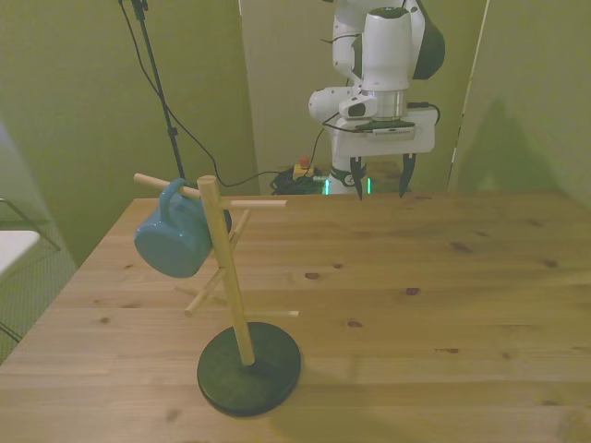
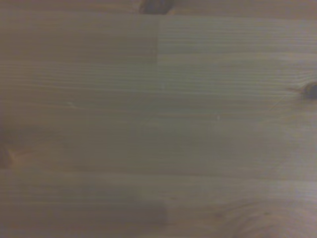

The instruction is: Unload the mug

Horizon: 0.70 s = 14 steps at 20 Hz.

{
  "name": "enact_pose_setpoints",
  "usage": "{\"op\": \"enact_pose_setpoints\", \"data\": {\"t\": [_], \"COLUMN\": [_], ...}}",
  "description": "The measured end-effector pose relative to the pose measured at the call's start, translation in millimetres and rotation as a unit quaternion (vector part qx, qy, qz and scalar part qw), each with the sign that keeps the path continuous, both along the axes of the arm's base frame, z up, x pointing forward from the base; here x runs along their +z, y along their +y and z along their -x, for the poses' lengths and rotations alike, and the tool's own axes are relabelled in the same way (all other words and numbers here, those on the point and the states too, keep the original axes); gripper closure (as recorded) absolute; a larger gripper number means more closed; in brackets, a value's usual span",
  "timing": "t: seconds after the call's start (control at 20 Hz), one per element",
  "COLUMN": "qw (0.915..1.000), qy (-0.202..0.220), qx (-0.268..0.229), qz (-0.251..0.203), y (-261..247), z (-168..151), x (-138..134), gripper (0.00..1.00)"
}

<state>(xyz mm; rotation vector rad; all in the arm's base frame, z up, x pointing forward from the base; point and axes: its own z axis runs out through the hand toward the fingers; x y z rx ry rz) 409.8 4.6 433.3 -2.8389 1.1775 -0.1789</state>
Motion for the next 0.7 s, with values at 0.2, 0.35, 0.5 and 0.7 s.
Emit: {"op": "enact_pose_setpoints", "data": {"t": [0.2, 0.35, 0.5, 0.7], "qw": [0.9999, 0.9997, 0.9975, 0.9882], "qy": [0.001, -0.02, -0.059, -0.121], "qx": [-0.011, -0.016, -0.037, -0.089], "qz": [-0.001, 0.003, 0.009, 0.029], "y": [0, -6, -27, -63], "z": [0, -3, -4, 6], "x": [-1, 0, 1, 5], "gripper": [0.0, 0.0, 0.0, 0.0]}}
